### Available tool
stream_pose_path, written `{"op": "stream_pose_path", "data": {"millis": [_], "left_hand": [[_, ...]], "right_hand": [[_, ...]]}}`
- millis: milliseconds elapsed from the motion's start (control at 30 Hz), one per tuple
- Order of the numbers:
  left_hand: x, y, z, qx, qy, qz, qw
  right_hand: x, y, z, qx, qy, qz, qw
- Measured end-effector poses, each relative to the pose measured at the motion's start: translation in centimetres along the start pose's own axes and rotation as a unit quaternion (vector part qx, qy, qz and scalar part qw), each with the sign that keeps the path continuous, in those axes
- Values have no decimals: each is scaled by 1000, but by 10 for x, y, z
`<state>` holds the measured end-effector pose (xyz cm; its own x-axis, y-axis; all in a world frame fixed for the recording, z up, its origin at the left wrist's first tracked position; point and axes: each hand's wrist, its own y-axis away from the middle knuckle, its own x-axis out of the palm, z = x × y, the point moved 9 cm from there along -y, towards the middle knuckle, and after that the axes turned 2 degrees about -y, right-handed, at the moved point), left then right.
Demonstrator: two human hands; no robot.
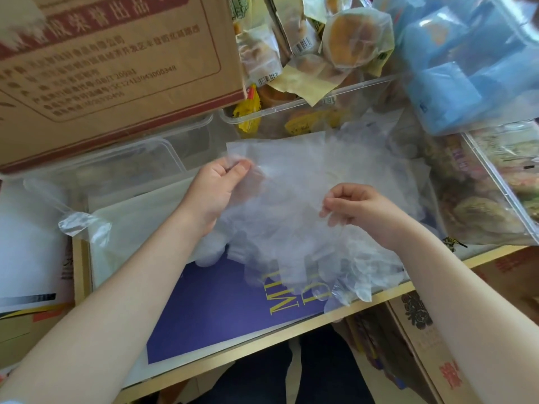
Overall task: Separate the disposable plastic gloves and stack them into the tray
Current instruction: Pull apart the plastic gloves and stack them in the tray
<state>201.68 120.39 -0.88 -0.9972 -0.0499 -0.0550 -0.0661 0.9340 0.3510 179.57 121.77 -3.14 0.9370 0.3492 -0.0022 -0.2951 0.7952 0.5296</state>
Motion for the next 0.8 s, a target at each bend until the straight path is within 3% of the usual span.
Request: {"op": "stream_pose_path", "data": {"millis": [67,200,467,533,600,700,800], "left_hand": [[4,0,-1,-1,0,10,1000],[12,-1,3,-12,-19,22,999],[15,-9,21,-37,-45,35,998],[14,-9,23,-45,-53,28,997],[9,-9,21,-43,-62,-5,997],[-3,-7,5,-16,-54,-61,997],[-2,0,-9,2,-14,-39,999]], "right_hand": [[5,0,10,-19,15,1,1000],[11,-6,36,-83,16,-80,993],[-6,-4,19,19,-181,-84,980],[-27,4,19,10,-140,-143,980],[-57,23,27,-29,-42,-251,967],[-83,67,64,-121,120,-392,904],[-56,92,94,-179,177,-404,879]]}}
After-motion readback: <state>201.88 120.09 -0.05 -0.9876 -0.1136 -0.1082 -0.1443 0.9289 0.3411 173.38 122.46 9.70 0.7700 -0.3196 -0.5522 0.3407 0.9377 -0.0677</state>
